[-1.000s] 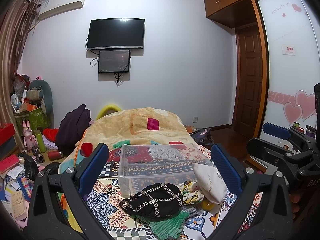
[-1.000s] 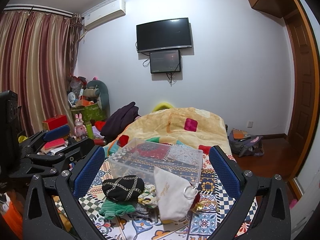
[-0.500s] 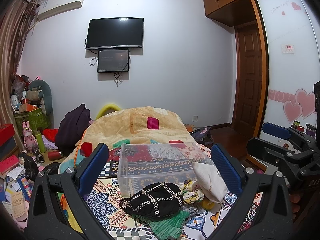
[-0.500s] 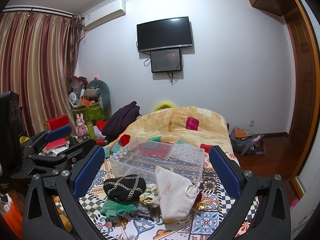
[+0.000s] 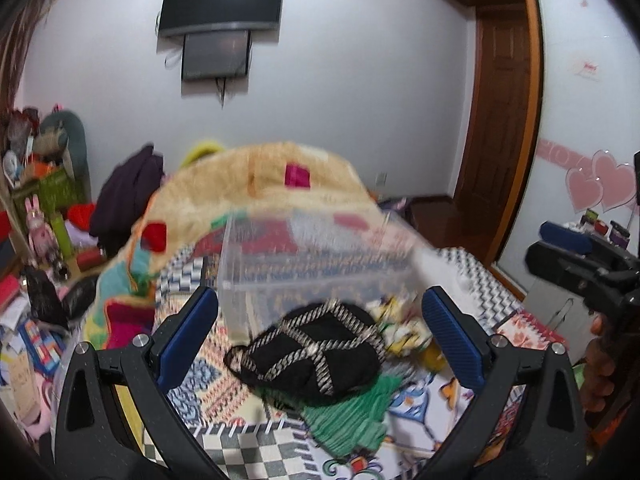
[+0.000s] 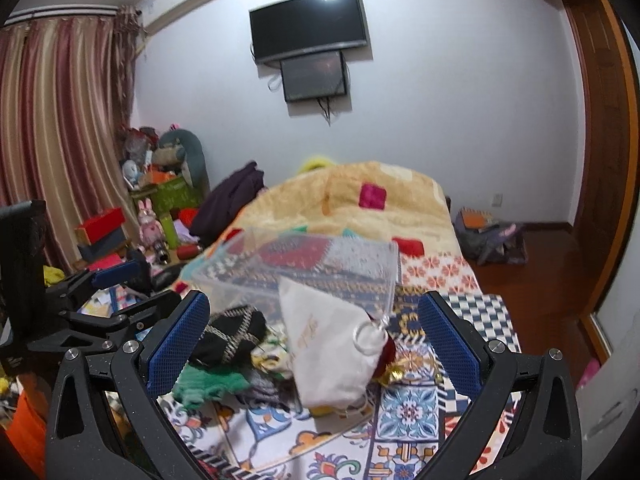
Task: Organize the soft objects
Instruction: 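Grasp the black chain-trimmed bag with the left tool while the right tool grasps the white drawstring pouch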
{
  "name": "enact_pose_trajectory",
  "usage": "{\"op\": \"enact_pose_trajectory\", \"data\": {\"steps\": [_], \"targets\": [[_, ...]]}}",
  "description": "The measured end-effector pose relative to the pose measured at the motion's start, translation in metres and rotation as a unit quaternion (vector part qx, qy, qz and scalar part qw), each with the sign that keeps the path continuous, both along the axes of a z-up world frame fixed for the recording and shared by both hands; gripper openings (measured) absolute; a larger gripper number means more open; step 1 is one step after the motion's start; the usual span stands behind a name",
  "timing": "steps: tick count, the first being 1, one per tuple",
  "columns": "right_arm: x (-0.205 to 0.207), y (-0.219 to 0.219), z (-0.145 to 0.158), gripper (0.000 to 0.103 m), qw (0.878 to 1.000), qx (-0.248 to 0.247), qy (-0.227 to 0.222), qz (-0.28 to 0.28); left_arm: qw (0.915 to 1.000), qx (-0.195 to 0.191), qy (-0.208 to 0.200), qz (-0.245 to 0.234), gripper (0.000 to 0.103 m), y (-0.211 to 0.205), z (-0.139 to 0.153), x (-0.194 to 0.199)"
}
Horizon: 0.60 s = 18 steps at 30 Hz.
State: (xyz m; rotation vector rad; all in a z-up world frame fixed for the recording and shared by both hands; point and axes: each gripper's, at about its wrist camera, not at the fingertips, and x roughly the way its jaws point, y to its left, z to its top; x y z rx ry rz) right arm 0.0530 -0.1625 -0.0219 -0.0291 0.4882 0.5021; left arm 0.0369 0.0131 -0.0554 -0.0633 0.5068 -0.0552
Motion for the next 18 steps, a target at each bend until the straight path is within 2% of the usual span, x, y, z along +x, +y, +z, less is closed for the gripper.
{"op": "enact_pose_trajectory", "data": {"steps": [5, 10, 11, 13, 16, 18], "targets": [[0.016, 0.004, -0.022, 0.103, 0.998, -0.02, 0.051, 0.001, 0.999, -0.005, 0.045, -0.005, 0.103, 0.003, -0.028, 0.013], [0.026, 0.009, -0.041, 0.103, 0.995, -0.04, 0.089, 0.005, 0.9978, 0.004, 0.064, -0.014, 0.103, -0.002, -0.047, 0.018], [0.028, 0.009, -0.044, 0.101, 0.995, -0.041, 0.096, 0.005, 0.9977, 0.005, 0.065, -0.014, 0.097, -0.003, -0.049, 0.019], [0.031, 0.008, -0.048, 0.096, 0.993, -0.038, 0.108, 0.007, 0.9971, 0.003, 0.074, -0.021, 0.087, -0.002, -0.052, 0.02], [0.038, 0.01, -0.054, 0.082, 0.991, -0.037, 0.128, 0.011, 0.9961, -0.011, 0.082, -0.033, 0.079, 0.001, -0.055, 0.023], [0.04, 0.011, -0.057, 0.068, 0.99, -0.035, 0.137, 0.015, 0.9958, -0.012, 0.081, -0.04, 0.071, 0.001, -0.055, 0.023]]}}
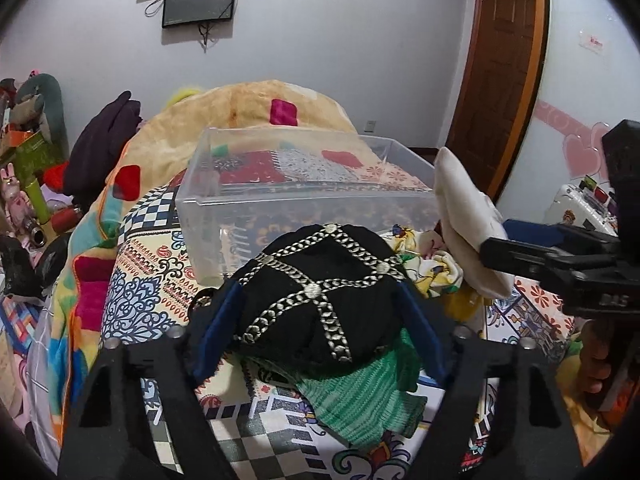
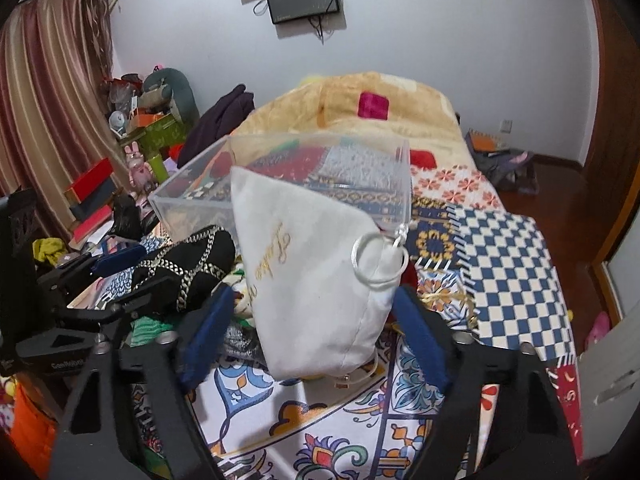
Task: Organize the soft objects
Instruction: 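Grasp the black chain-trimmed bag with the left tool while the right tool grasps the white drawstring pouch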
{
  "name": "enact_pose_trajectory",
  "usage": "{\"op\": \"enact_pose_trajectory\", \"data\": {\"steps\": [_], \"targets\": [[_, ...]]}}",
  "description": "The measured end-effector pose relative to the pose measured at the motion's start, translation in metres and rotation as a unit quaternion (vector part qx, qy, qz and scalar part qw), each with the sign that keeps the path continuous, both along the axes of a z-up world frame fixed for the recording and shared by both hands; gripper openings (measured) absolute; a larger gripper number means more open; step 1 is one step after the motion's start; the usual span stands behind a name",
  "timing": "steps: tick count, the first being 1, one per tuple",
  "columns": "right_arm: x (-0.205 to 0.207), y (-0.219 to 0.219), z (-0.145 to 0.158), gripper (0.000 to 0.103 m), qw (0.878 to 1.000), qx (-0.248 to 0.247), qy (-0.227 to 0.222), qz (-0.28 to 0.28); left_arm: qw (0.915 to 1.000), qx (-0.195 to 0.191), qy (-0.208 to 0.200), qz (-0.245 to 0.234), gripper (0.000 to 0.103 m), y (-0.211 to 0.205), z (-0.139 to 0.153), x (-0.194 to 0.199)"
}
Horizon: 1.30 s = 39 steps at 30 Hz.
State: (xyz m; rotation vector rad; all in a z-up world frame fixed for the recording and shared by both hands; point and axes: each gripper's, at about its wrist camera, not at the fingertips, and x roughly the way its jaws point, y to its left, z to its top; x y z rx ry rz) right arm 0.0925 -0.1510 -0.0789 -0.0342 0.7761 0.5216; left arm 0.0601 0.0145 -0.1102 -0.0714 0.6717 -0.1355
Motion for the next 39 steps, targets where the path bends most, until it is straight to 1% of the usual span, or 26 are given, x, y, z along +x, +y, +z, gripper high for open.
{"op": "enact_pose_trajectory", "data": {"steps": [1, 2, 3, 4, 5, 8, 9, 10, 13, 14, 18, 22, 25, 27, 29, 30, 31, 33, 37, 39], "targets": [[0.0, -0.001, -0.001, 0.066, 1.0, 0.001, 0.004, 0.002, 1.0, 0.001, 0.001, -0.003, 0.067, 0.0, 0.0, 0.001], [0.001, 0.0, -0.002, 0.059, 1.0, 0.003, 0.005, 0.003, 1.0, 0.004, 0.001, -0.004, 0.062, -0.001, -0.001, 0.0], [0.001, -0.001, -0.001, 0.052, 1.0, 0.004, 0.006, 0.003, 1.0, 0.008, 0.002, -0.005, 0.059, -0.002, -0.001, 0.0], [0.001, -0.001, -0.001, 0.048, 1.0, 0.006, 0.007, 0.005, 0.9999, 0.009, 0.003, -0.006, 0.055, -0.003, -0.002, 0.0], [0.0, -0.001, -0.001, 0.041, 1.0, 0.008, 0.009, 0.007, 0.9999, 0.008, 0.003, -0.007, 0.048, -0.003, -0.002, -0.001], [-0.001, -0.002, 0.0, 0.028, 1.0, 0.01, 0.008, 0.01, 0.9999, 0.007, 0.004, -0.007, 0.037, -0.002, -0.001, -0.001], [-0.001, -0.002, 0.001, 0.025, 1.0, 0.01, 0.008, 0.011, 0.9999, 0.012, 0.004, -0.003, 0.023, -0.001, 0.0, -0.001], [-0.002, -0.002, 0.001, 0.023, 1.0, 0.011, 0.007, 0.011, 0.9999, 0.013, 0.008, -0.002, 0.01, 0.0, -0.001, -0.001], [-0.004, -0.004, 0.006, 0.016, 1.0, 0.023, 0.004, 0.013, 0.9999, -0.007, 0.012, -0.002, 0.009, 0.008, 0.0, -0.002], [-0.005, -0.004, 0.008, 0.015, 1.0, 0.025, 0.002, 0.012, 0.9999, -0.007, 0.011, 0.0, 0.009, 0.009, 0.001, -0.004], [-0.01, -0.006, 0.017, 0.014, 0.999, 0.032, -0.013, 0.012, 1.0, -0.002, -0.008, 0.0, 0.009, 0.01, 0.016, -0.014], [-0.014, -0.007, 0.026, 0.013, 0.999, 0.039, -0.03, 0.013, 0.9992, -0.001, -0.04, 0.003, 0.009, 0.01, 0.036, -0.026], [-0.016, -0.007, 0.032, 0.013, 0.998, 0.043, -0.04, 0.015, 0.9988, -0.005, -0.048, -0.007, 0.009, 0.008, 0.046, -0.033], [-0.017, -0.008, 0.035, 0.013, 0.998, 0.044, -0.044, 0.017, 0.9989, 0.004, -0.045, -0.012, 0.019, 0.0, 0.047, -0.035], [-0.017, -0.008, 0.035, 0.013, 0.998, 0.047, -0.043, 0.02, 0.9989, 0.015, -0.041, -0.014, 0.064, -0.008, 0.044, -0.035], [-0.016, -0.008, 0.035, 0.013, 0.998, 0.048, -0.043, 0.021, 0.9987, 0.021, -0.044, -0.014, 0.07, -0.011, 0.042, -0.036], [-0.016, -0.009, 0.034, 0.013, 0.998, 0.048, -0.042, 0.021, 0.9984, 0.029, -0.045, -0.016, 0.072, -0.015, 0.04, -0.035], [-0.015, -0.01, 0.033, 0.013, 0.998, 0.048, -0.041, 0.02, 0.9979, 0.046, -0.036, -0.029, 0.071, -0.025, 0.033, -0.033], [-0.015, -0.012, 0.032, 0.013, 0.998, 0.052, -0.036, 0.018, 0.9977, 0.055, -0.012, -0.038, 0.071, -0.035, 0.016, -0.023], [-0.015, -0.012, 0.033, 0.013, 0.998, 0.053, -0.036, 0.016, 0.9977, 0.053, 0.003, -0.041, 0.062, -0.036, 0.006, -0.017]]}}
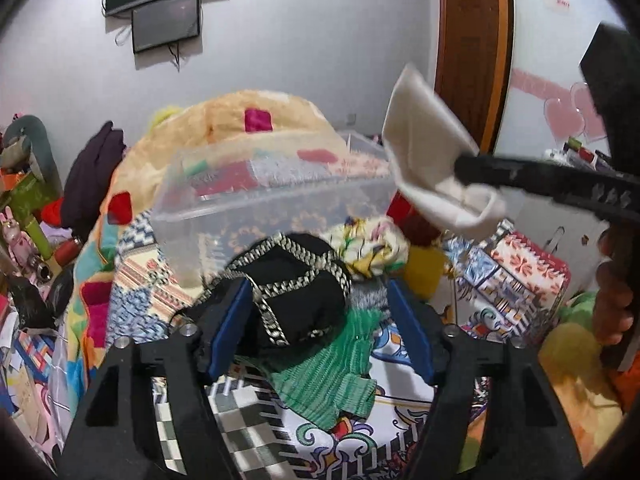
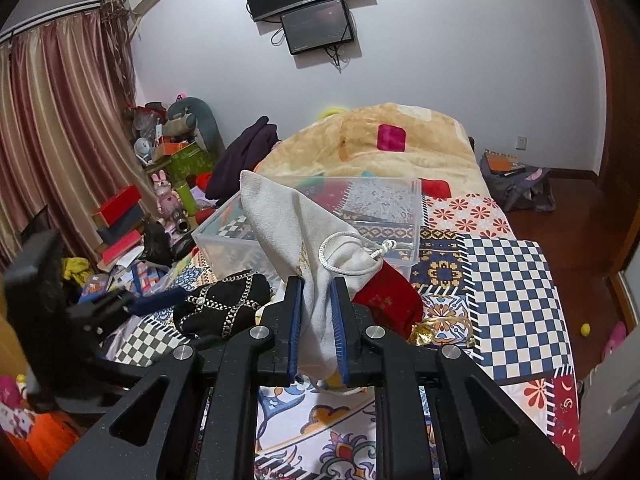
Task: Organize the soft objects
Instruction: 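Lift both held items over the clear box and open both tools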
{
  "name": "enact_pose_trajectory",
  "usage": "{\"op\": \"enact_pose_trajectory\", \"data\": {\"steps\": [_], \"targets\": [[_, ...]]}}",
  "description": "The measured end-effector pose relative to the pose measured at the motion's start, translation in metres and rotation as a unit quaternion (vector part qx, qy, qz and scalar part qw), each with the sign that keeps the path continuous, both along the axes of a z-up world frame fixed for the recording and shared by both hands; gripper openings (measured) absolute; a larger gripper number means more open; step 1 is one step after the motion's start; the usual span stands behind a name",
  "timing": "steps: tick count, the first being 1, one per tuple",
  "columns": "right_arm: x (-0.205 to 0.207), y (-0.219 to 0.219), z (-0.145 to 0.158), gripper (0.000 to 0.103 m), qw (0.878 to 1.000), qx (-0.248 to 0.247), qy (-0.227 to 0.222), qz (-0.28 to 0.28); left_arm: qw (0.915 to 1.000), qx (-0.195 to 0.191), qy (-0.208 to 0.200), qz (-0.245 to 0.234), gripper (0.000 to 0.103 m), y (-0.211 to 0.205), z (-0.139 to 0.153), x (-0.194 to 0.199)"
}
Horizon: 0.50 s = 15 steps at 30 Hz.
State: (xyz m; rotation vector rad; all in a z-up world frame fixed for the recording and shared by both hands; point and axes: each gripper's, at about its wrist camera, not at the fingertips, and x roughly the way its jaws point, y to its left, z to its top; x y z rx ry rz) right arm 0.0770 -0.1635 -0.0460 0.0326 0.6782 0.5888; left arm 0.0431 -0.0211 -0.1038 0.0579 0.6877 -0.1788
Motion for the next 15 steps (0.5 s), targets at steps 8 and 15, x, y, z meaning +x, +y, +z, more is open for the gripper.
{"op": "enact_pose_trajectory", "data": {"steps": [8, 15], "targets": [[0.0, -0.001, 0.0, 0.013, 1.0, 0.001, 0.001, -0.001, 0.9995, -0.024, 0.021, 0.008, 0.014, 0.011, -0.013, 0.007], [0.0, -0.004, 0.011, 0.013, 1.0, 0.006, -0.007, -0.004, 0.9979, -0.058, -0.017, 0.024, 0.011, 0.034, 0.018, -0.006]]}}
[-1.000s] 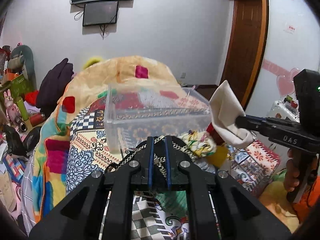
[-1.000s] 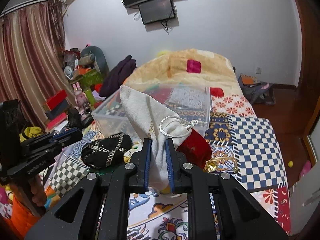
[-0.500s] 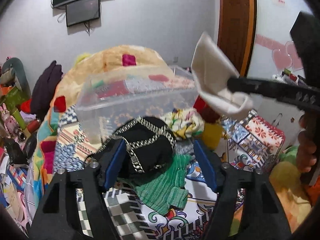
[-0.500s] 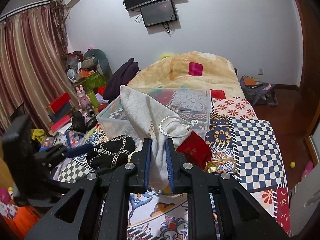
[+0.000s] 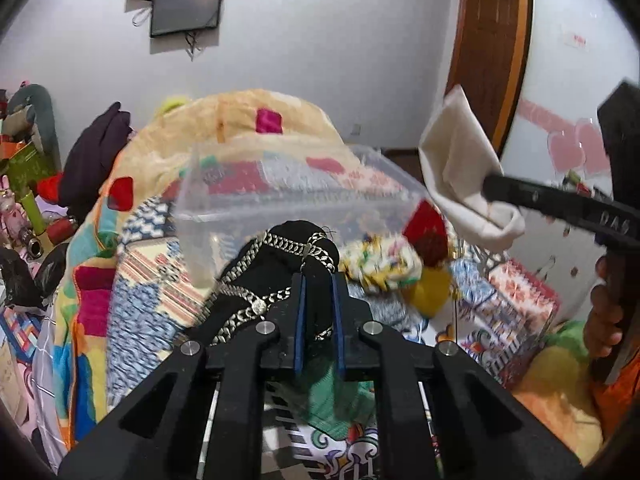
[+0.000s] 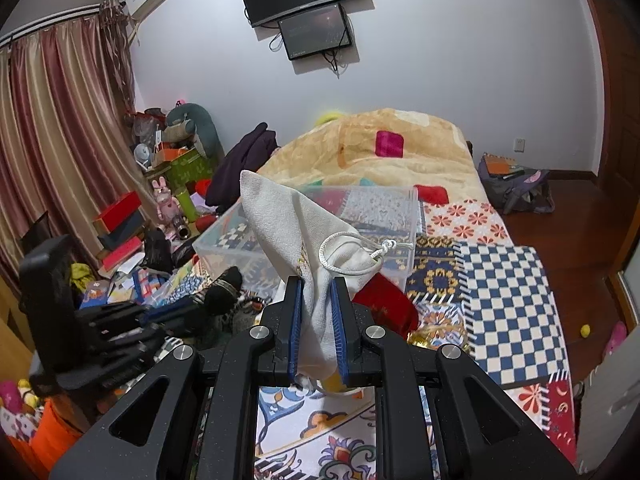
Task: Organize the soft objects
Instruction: 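Lift both held items over the clear box and open both tools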
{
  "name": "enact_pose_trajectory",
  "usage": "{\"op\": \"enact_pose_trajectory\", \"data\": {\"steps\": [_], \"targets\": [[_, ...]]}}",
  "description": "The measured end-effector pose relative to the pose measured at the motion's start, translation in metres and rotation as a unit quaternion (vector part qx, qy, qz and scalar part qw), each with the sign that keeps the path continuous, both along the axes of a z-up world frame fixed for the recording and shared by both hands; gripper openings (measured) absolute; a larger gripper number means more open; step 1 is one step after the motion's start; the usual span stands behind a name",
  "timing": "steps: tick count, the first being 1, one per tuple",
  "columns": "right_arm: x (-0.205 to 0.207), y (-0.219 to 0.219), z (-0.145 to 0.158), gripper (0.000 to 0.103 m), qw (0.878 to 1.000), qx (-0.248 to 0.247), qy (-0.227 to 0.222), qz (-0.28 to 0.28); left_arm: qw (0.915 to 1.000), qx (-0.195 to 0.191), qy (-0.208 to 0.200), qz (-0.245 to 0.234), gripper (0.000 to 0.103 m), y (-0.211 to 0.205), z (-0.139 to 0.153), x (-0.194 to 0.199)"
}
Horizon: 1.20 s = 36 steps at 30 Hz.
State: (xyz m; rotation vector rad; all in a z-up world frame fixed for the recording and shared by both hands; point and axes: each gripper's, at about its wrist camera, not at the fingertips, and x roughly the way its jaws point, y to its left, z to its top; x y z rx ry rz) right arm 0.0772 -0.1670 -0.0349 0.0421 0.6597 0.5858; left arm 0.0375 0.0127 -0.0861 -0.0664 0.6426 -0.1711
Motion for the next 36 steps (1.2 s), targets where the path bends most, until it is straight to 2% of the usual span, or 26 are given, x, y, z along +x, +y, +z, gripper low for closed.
{"op": "enact_pose_trajectory", "data": {"steps": [7, 13, 19, 23, 27, 36], "targets": [[0.012, 0.001, 0.024, 0.013, 1.0, 0.0, -0.026, -0.004, 0.9982, -0.039, -0.045, 0.008, 0.01, 0.027, 0.048, -0.002], [0.032, 0.007, 0.036, 0.013, 0.999, -0.003, -0.042, -0.007, 0.9958, -0.029, -0.086, 0.013, 0.01, 0.032, 0.084, 0.01], [0.053, 0.019, 0.042, 0.013, 0.999, -0.01, -0.053, -0.003, 0.9929, -0.011, -0.116, 0.022, 0.011, 0.032, 0.104, 0.033], [0.069, 0.03, 0.036, 0.013, 0.998, -0.024, -0.052, 0.003, 0.9926, 0.003, -0.119, 0.022, 0.011, 0.03, 0.102, 0.055], [0.082, 0.04, 0.022, 0.013, 0.999, -0.038, -0.035, 0.011, 0.9942, 0.019, -0.103, 0.027, 0.011, 0.029, 0.086, 0.082], [0.108, 0.057, -0.018, 0.013, 0.996, -0.078, 0.029, 0.027, 0.9993, 0.032, -0.009, 0.019, 0.011, 0.028, 0.023, 0.135]]}}
